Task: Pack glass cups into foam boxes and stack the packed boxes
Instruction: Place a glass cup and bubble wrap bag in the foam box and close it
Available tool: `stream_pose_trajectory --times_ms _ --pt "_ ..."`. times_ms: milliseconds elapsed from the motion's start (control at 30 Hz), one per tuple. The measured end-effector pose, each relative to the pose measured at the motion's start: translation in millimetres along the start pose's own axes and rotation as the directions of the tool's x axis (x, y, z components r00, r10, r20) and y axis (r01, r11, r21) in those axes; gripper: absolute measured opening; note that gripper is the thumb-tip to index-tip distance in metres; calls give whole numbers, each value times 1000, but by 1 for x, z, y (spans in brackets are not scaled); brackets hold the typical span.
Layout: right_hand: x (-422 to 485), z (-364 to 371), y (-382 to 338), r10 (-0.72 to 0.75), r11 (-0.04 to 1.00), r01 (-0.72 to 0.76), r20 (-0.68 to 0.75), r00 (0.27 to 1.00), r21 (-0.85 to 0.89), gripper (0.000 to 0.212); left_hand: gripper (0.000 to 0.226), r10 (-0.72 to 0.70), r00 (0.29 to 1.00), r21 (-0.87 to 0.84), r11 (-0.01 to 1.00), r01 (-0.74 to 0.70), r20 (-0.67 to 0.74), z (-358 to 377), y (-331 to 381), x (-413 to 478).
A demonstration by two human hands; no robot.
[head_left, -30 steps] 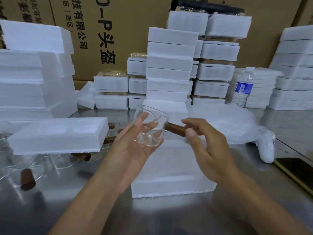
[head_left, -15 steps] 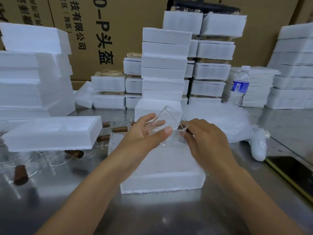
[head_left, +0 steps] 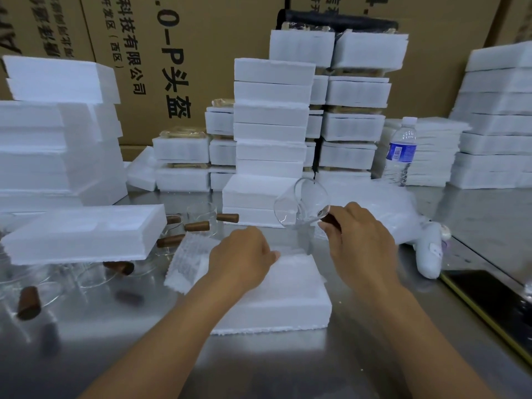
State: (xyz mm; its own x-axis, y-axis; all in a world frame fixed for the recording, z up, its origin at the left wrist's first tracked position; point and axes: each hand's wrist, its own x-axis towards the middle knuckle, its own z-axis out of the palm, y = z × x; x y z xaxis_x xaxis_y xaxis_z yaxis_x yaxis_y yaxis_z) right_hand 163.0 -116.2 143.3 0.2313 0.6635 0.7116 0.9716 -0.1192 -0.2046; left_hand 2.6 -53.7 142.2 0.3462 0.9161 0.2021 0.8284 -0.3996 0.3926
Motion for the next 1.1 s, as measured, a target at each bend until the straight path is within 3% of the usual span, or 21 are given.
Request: stream_pose_trajectory --times_ms 67,233,400,533,667,867,1100 --pt "0 0 2 31 999 -31 2 1000 10 21 20 19 999 -79 997 -21 -27 0 -4 0" --pt "1 -1 4 143 976 -145 21 989 161 20 21 -16 985 -421 905 -60 -174 -12 -18 -5" --pt "0 -1 2 140 974 -144 34 990 175 21 9 -156 961 -720 691 -59 -228 -18 -31 -13" --pt "1 -4 0 67 976 -74 38 997 207 20 7 -209 948 -854 510 -105 -241 -19 -35 -19" --pt "1 -9 -7 -31 975 11 84 996 221 17 12 -193 924 -846 495 -199 -330 -23 -40 -23" --pt "-6 -11 -22 -182 981 175 83 980 90 10 13 -51 888 -714 616 -333 -458 -24 -38 -29" --pt "-12 -17 -39 -334 943 333 60 941 27 25 19 144 786 -504 695 -513 -601 -24 -29 -37"
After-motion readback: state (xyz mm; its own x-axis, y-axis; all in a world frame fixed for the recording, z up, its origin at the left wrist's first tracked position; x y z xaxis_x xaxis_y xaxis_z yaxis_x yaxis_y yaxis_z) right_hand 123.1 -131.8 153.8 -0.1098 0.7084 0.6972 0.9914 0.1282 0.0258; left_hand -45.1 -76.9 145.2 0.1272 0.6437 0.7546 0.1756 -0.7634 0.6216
